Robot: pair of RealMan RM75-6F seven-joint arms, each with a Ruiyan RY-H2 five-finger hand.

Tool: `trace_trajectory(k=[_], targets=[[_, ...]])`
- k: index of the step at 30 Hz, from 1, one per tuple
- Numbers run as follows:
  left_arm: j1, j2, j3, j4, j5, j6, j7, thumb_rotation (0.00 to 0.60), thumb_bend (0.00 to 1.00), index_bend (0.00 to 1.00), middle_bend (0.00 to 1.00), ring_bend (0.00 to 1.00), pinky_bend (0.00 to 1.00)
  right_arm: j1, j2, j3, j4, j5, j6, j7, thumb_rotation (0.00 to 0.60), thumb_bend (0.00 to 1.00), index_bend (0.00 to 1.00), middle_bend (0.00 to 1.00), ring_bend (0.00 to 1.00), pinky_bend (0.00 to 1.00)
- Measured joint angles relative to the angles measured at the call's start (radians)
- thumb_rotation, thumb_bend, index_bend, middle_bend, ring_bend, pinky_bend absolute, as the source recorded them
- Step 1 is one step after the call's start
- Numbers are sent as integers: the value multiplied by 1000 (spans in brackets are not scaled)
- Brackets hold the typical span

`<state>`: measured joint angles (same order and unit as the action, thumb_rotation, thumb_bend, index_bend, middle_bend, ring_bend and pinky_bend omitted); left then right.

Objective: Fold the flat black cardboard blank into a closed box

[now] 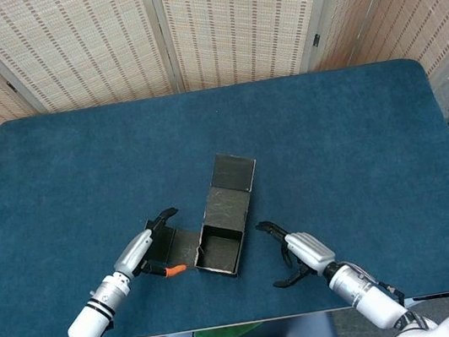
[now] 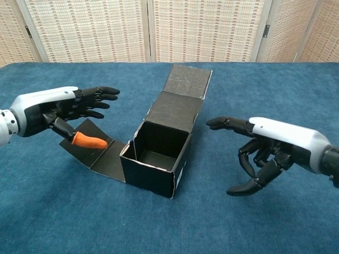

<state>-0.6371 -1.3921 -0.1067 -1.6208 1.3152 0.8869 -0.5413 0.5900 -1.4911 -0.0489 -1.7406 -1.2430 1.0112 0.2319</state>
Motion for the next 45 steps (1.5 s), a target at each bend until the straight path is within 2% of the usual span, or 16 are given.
trace_trajectory(k=[9,17,22,28,39,42,44,45], targets=[[15,25,-4,-17,26,7,-45,600,200,0,0,0,86,7,-153,121,50,193,-55,-53,600,0,0,0,632,1000],[17,34,-5,3,33,-8,-90,600,198,0,0,0,85,74,-269,215,129,333,-89,-186,600,0,0,0,621,1000],[20,41,-3,15,46,-14,-117,600,199,0,0,0,83,105,-300,272,185,390,-81,-252,600,0,0,0,620,1000],[18,42,-3,31,55,-21,-138,600,200,0,0,0,83,109,-288,279,178,404,-101,-267,600,0,0,0,620,1000],[17,44,-4,40,60,-22,-144,600,199,0,0,0,82,113,-374,297,268,386,-110,-235,600,0,0,6,624,1000],[24,47,-2,39,62,-12,-147,600,198,0,0,0,83,113,-409,307,312,375,-101,-222,600,0,0,86,648,1000],[30,52,0,37,63,-4,-150,600,198,0,0,0,86,115,-435,315,348,364,-96,-211,600,0,15,184,671,1000],[35,54,0,36,64,2,-151,600,198,0,0,0,92,116,-447,318,365,358,-95,-205,600,0,58,246,684,1000]])
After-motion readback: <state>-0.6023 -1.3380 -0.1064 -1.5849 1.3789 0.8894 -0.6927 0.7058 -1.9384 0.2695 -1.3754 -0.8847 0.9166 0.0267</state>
